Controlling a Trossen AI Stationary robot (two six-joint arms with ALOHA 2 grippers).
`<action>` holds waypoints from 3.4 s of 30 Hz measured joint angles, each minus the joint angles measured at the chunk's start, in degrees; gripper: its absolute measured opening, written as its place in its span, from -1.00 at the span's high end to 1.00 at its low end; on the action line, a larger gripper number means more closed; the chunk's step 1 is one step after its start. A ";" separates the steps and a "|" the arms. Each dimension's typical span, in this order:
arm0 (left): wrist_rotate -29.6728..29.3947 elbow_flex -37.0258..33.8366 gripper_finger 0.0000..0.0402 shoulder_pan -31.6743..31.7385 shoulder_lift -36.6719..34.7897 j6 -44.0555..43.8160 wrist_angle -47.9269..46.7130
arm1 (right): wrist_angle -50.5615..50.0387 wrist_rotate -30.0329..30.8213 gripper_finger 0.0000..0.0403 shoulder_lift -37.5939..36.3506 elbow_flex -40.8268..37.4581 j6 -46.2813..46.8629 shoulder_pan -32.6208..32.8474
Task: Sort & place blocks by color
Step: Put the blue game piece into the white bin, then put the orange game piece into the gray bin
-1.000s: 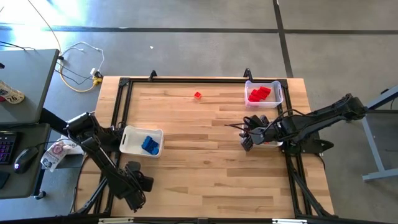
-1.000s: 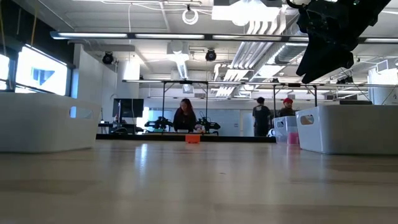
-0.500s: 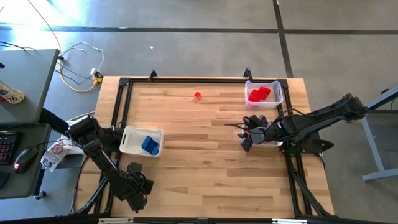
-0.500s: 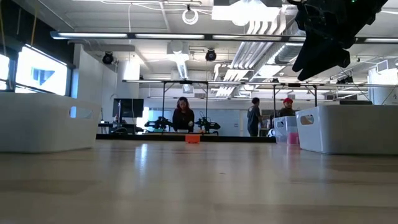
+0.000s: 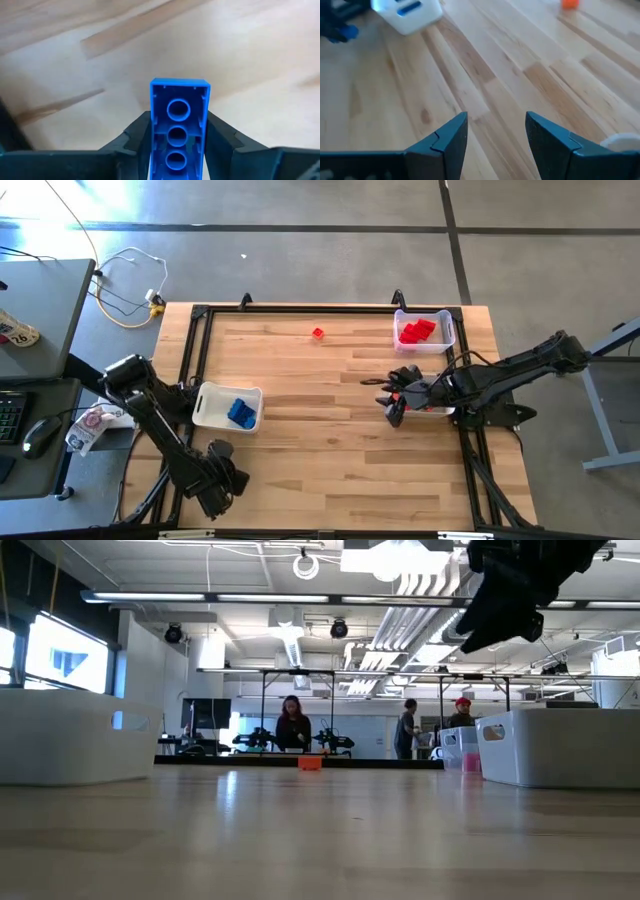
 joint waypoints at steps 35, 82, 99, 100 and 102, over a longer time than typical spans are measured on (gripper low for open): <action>-14.36 0.11 0.43 29.24 -21.73 38.94 -20.94 | 25.39 10.53 0.08 0.00 0.01 -40.78 -1.45; -1.43 -12.81 -0.03 44.48 -21.36 39.23 -22.99 | 25.10 -22.91 0.08 31.92 25.63 -49.80 -40.59; -1.40 -12.38 -0.10 44.48 -21.36 44.92 -22.90 | 12.63 -23.03 -0.15 50.76 43.63 -49.42 -41.44; -1.38 -12.07 -0.10 44.48 -21.36 45.42 -22.88 | 11.94 -23.53 -0.15 51.51 44.46 -48.86 -41.72; -1.43 -11.25 -0.10 44.48 -21.36 46.29 -22.90 | 10.30 -24.25 -0.15 52.83 45.75 -47.84 -42.47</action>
